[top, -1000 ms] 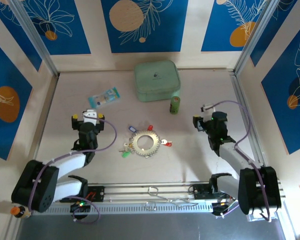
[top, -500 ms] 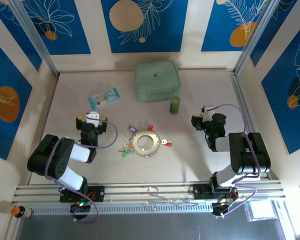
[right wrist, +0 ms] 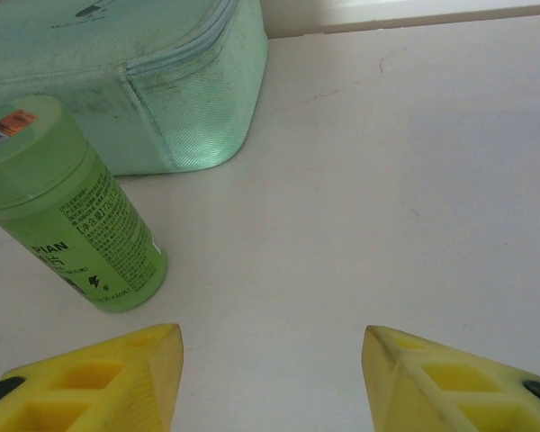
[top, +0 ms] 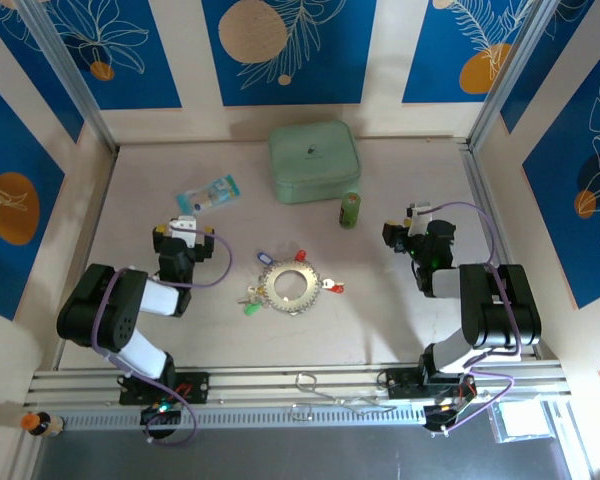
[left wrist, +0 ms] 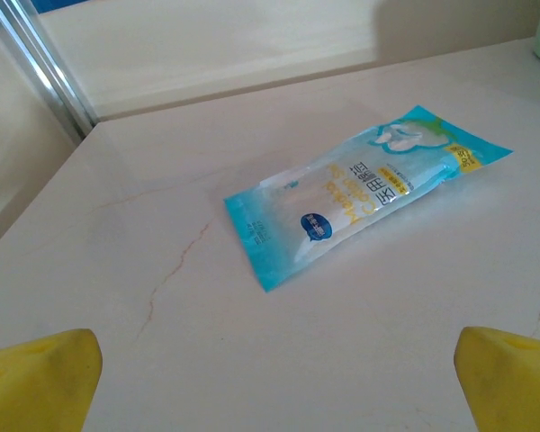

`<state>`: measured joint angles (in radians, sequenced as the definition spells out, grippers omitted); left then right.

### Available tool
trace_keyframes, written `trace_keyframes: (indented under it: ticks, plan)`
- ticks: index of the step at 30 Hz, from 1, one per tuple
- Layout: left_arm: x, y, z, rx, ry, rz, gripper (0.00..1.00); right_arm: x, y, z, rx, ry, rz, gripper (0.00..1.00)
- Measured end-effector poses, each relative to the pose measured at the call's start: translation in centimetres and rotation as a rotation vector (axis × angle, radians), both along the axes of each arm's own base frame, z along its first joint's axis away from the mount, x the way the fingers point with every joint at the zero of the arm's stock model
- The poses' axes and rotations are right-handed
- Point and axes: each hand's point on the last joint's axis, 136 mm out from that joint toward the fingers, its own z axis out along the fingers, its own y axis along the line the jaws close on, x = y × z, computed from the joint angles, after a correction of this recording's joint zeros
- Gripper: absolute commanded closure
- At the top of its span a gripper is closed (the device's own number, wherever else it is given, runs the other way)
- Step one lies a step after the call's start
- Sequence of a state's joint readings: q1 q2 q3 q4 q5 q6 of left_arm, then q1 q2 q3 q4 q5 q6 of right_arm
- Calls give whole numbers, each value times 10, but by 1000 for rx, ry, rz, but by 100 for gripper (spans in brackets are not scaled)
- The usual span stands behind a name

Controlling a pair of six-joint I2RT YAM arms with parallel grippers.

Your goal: Put the keys on the keyring

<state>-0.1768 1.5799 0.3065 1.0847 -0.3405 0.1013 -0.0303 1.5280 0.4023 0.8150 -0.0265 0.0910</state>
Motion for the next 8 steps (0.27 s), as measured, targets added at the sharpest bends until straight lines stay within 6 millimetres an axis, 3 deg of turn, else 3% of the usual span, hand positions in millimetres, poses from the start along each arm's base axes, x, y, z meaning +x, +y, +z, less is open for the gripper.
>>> trace_keyframes:
  ticks: [5, 7, 8]
  plan:
    - [2, 2, -6, -18, 29, 0, 0, 0, 0, 0, 0, 0, 0, 36]
    - [5, 7, -6, -32, 39, 3, 0, 0, 0, 0, 3, 1, -1, 21]
    - [7, 9, -5, -41, 38, 8, 0, 0, 0, 0, 7, 3, -3, 1]
